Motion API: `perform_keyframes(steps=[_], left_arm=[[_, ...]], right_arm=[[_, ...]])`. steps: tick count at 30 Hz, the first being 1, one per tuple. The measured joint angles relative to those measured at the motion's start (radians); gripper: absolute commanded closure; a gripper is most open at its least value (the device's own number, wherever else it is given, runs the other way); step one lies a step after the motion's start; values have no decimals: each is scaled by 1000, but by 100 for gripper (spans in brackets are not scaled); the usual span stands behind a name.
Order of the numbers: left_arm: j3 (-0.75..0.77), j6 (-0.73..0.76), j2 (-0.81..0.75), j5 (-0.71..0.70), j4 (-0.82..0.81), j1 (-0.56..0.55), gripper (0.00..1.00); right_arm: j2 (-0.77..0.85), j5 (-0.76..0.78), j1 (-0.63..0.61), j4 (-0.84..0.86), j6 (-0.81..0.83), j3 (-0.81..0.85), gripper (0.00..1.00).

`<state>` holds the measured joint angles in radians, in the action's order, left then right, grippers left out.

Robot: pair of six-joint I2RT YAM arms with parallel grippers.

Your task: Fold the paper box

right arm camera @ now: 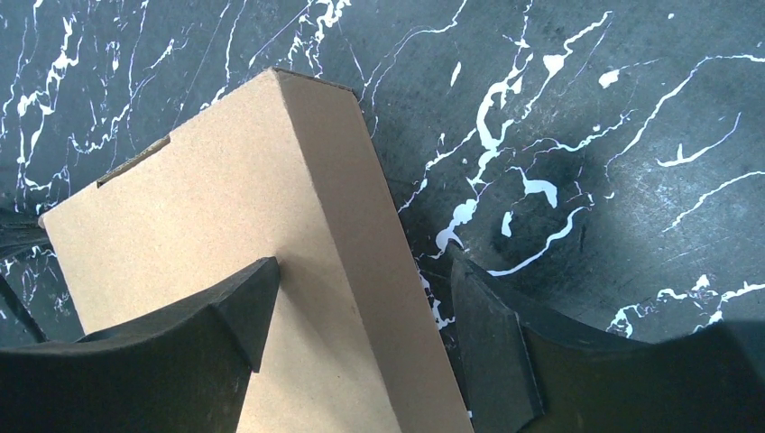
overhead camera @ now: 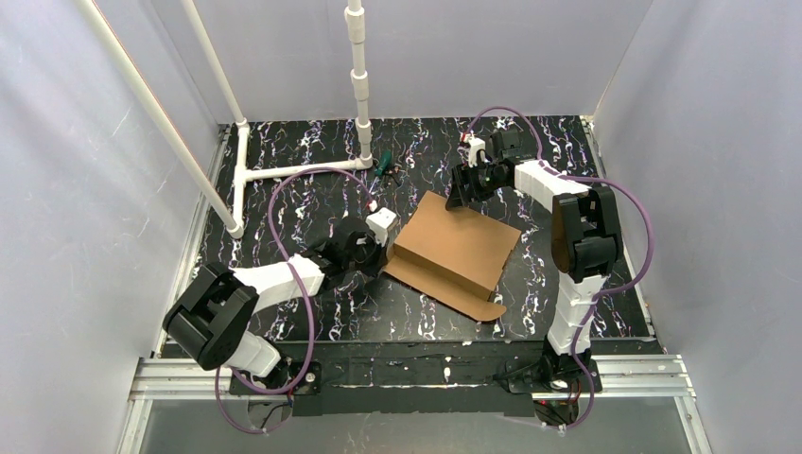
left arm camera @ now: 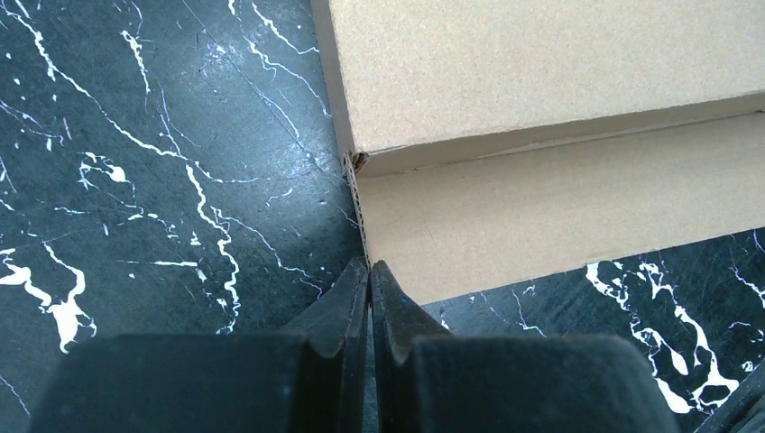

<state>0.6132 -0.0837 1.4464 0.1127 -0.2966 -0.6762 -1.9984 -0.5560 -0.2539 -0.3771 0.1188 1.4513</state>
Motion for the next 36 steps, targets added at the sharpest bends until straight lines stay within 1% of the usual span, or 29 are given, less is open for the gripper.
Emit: perform_keyframes(steps=[8, 18, 21, 29, 36], left_arm=[[60, 25, 11, 4, 90, 0, 100], [76, 17, 23, -12, 112, 0, 100], [60, -9, 19, -27, 88, 0, 100], [-34, -47, -17, -39, -37, 0, 100], [-68, -47, -40, -42, -76, 0, 100]], right_arm=[[0, 3, -3, 2, 0, 0, 22], [0, 19, -6, 3, -1, 0, 23], [0, 33, -11, 3, -7, 4, 23], [0, 48, -18, 3, -16, 6, 23], [0, 56, -23, 2, -19, 10, 23]])
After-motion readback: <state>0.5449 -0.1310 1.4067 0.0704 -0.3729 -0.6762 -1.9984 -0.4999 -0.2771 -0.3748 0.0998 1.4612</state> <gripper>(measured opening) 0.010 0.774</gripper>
